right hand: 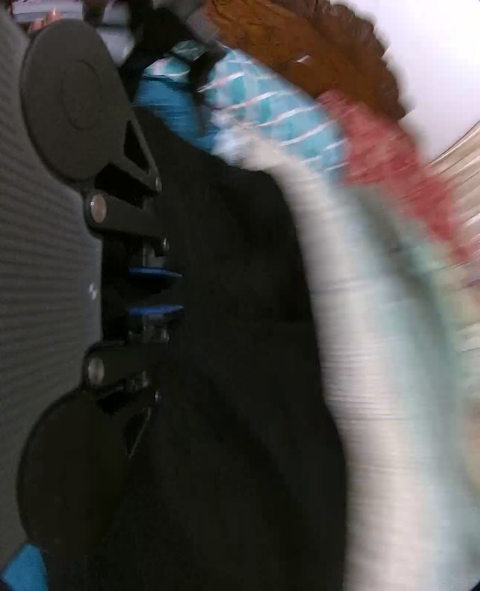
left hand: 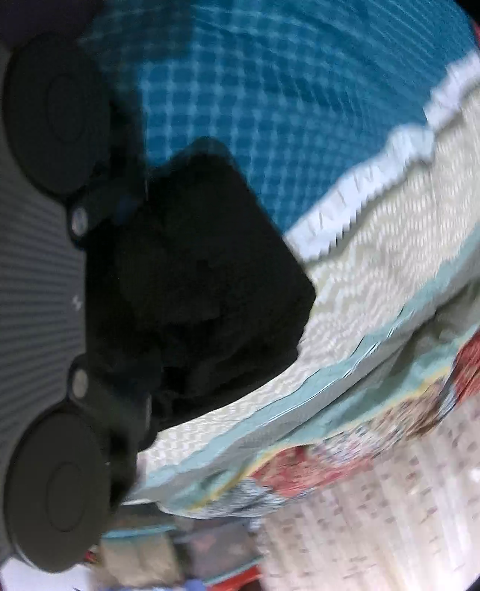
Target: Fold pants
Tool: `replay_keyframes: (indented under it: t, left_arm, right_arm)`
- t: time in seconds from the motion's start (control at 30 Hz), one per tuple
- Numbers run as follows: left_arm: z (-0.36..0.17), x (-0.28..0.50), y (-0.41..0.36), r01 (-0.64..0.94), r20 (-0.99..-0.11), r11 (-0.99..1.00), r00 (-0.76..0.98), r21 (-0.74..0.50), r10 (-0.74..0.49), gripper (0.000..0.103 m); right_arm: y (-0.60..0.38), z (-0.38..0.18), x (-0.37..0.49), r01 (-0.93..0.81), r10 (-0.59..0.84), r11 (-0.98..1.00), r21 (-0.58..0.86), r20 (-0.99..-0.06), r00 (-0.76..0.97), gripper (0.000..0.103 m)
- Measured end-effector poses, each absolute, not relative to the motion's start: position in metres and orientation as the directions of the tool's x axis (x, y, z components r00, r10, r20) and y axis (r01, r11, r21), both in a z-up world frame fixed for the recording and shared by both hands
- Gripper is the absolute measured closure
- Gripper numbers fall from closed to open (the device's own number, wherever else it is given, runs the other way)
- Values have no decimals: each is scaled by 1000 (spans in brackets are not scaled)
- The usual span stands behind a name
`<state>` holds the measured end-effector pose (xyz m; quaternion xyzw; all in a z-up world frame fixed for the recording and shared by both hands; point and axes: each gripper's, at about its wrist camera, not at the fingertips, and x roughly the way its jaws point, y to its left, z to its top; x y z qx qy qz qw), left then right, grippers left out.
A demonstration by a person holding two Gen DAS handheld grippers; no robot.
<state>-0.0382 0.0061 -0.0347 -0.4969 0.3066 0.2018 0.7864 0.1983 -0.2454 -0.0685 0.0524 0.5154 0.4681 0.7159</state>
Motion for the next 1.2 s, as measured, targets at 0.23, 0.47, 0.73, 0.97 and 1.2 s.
replay_keyframes:
  t: [0.23, 0.47, 0.73, 0.97, 1.2]
  left_arm:
    - [3, -10, -24, -509, -614, 564, 789, -650, 5, 81]
    - [57, 65, -145, -206, -600, 921, 799, -331, -37, 81]
    - [-3, 125, -266, 85, -817, 993, 564, -86, -119, 52]
    - [55, 94, -224, 60, -693, 964, 684, -258, -228, 31]
    - [60, 64, -140, -223, -654, 882, 747, -414, -118, 18]
  right_arm:
    - [-274, -73, 200, -497, 779, 562, 661, -625, 48, 93]
    - [-336, -31, 203, -475, 804, 592, 651, -520, 290, 88]
    - [-417, -8, 215, -408, 695, 706, 578, -458, 554, 85]
    - [-417, -11, 207, -474, 734, 673, 568, -433, 523, 78]
    - [-377, -14, 212, -554, 738, 671, 493, -516, 435, 31]
